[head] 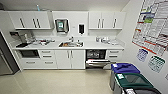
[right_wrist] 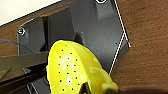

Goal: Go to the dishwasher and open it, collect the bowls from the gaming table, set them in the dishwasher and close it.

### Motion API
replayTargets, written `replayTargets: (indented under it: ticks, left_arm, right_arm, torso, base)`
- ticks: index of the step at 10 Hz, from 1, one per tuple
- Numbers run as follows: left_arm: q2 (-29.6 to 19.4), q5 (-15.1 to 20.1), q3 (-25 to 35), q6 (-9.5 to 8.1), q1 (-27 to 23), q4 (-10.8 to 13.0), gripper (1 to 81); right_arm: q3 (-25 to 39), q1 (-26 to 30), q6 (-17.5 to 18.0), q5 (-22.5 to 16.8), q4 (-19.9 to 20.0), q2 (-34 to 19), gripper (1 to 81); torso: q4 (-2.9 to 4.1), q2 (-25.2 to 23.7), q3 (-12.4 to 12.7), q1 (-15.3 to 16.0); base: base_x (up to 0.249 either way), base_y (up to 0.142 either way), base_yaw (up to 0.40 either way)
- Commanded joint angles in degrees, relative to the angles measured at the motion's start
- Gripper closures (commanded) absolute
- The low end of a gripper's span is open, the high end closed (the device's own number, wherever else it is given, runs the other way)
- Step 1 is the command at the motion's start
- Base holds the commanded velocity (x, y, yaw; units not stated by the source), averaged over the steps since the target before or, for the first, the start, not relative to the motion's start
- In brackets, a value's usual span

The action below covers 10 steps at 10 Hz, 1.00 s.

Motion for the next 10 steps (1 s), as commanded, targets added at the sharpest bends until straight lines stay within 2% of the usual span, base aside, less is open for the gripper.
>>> replayTargets:
  ticks: [1, 10]
  left_arm:
    - [-0.43, 1.61, 0.14, 0.42, -1.87, 0.68, 81.1]
    - [-0.43, 1.61, 0.05, 0.33, -1.87, 0.68, 81.1]
  right_arm:
    - [0.13, 1.95, -0.26, -3.49, -0.74, -0.74, 81.1]
    - [0.13, 2.22, -0.26, -3.67, -0.83, -0.57, 81.1]
  torso:
    - [0.00, 0.00, 0.00, 0.00]
    - [0.00, 0.00, 0.00, -0.02]
  base:
    - [0.137, 0.000, 0.000]
    - [0.120, 0.000, 0.000]
